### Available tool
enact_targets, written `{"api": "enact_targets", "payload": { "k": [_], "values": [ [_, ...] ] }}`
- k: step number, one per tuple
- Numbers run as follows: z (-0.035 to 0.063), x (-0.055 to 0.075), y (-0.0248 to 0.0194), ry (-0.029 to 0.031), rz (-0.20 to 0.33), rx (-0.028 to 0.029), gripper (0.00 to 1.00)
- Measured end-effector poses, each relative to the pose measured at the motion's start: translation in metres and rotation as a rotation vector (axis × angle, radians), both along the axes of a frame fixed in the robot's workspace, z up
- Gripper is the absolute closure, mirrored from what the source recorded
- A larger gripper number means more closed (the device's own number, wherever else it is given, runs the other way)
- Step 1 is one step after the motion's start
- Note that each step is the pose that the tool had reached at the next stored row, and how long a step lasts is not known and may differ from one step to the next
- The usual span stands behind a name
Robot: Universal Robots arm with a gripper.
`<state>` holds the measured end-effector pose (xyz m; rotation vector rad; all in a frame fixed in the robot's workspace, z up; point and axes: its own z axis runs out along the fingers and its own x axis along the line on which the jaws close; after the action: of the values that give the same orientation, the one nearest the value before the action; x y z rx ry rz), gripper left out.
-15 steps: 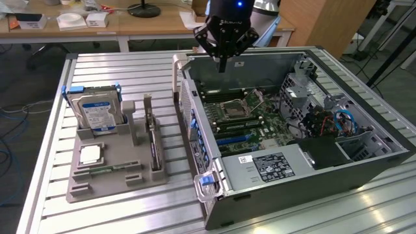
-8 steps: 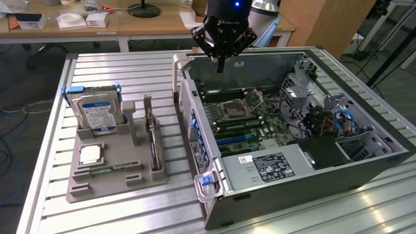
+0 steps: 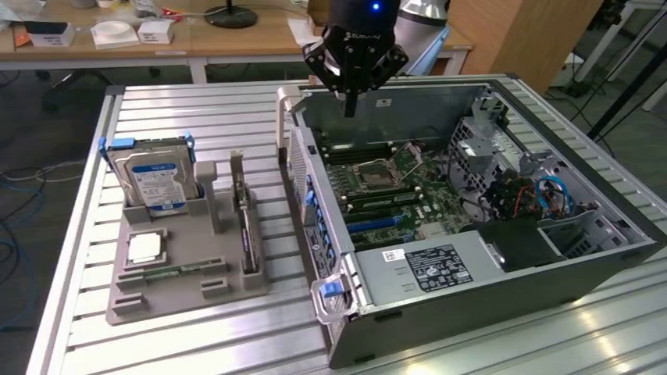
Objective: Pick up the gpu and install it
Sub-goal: 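Reach for the gpu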
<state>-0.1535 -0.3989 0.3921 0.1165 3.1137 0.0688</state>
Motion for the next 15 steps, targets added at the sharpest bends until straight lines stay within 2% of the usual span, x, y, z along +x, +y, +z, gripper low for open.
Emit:
{"api": "enact_targets", "payload": {
  "k": [15],
  "values": [
    [-0.0005, -0.0089, 0.0, 0.0, 0.0, 0.0, 0.89]
  ]
}}
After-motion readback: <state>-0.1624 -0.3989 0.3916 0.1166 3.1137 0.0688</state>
